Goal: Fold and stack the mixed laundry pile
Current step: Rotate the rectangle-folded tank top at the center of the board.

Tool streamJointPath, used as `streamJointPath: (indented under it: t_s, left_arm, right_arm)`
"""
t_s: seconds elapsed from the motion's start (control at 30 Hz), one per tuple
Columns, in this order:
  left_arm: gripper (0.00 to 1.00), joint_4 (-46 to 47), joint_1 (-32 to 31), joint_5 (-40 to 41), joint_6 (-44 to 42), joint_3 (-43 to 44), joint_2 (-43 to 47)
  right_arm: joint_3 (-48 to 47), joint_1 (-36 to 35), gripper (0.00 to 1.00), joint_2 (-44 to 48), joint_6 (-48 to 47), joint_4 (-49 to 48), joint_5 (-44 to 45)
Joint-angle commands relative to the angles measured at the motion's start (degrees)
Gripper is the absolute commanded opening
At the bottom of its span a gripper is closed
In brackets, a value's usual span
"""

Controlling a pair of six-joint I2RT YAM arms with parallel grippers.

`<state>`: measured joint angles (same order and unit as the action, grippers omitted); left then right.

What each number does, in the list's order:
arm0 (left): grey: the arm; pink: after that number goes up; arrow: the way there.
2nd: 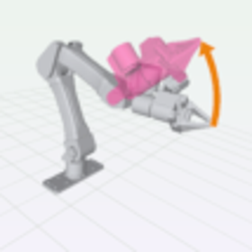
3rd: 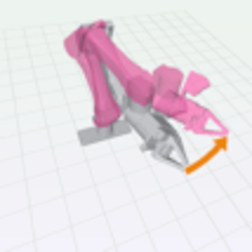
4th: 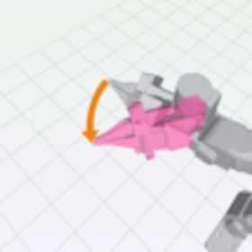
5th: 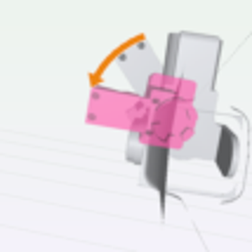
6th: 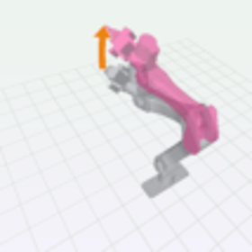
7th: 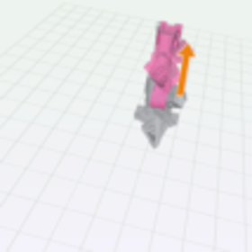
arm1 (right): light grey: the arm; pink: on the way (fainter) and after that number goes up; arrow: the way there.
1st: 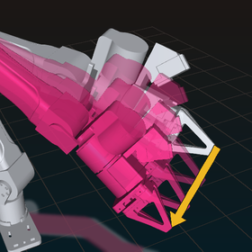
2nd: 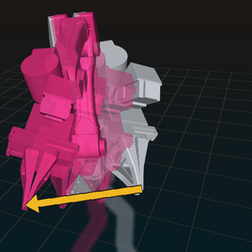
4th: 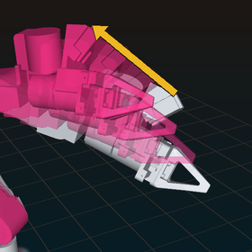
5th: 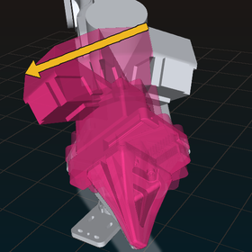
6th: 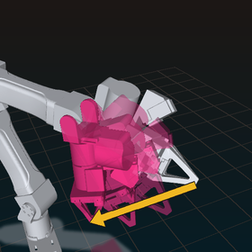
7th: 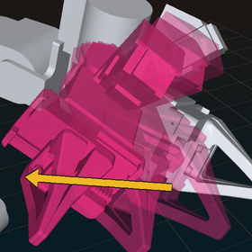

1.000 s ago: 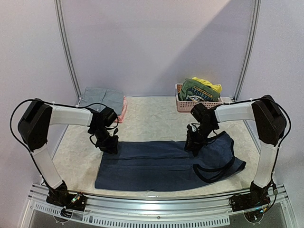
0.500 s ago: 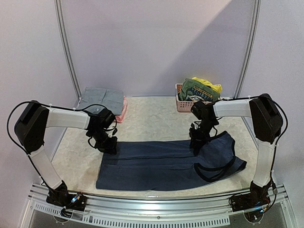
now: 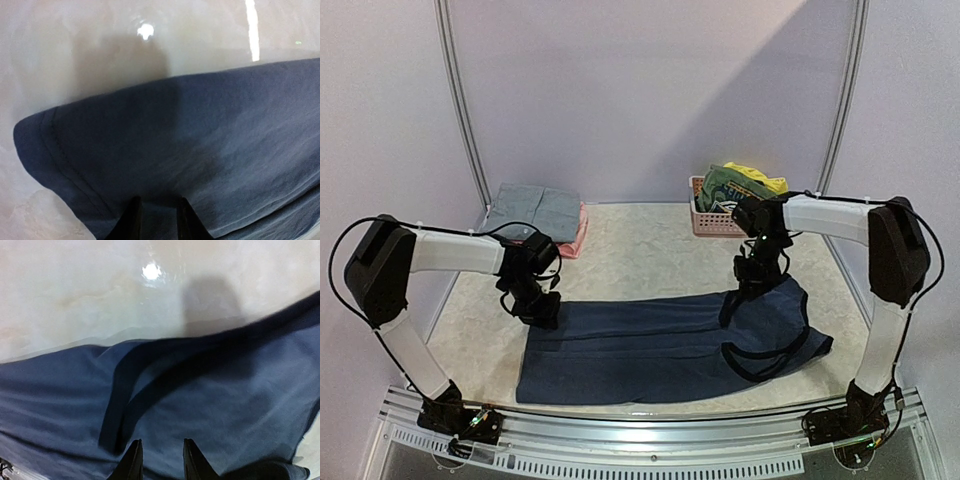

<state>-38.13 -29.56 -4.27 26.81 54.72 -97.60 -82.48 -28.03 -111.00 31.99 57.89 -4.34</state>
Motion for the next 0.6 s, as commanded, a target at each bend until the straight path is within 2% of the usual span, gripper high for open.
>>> streamJointPath:
  t_s: [0.0,0.33,0.57]
  left_arm:
    - [0.25,-6.3,-0.3,3.51,-1.07,1.94,2.44]
    - [0.33,-8.68,-1.82,4.1,-4.68,11.77,2.92]
    - [0.34,-8.81,-5.06,3.08,-8.15,21.2,-4.37]
  right_arm:
    - [-0.44,0.22,0.3,9.07,1.27,2.91,1.6]
    - [17.81,-6.98,0.33,27.2,10.73,0.95,-0.63]
    - [29.73,-12.46,0.34,37.18,16.02,-1.83,-3.51]
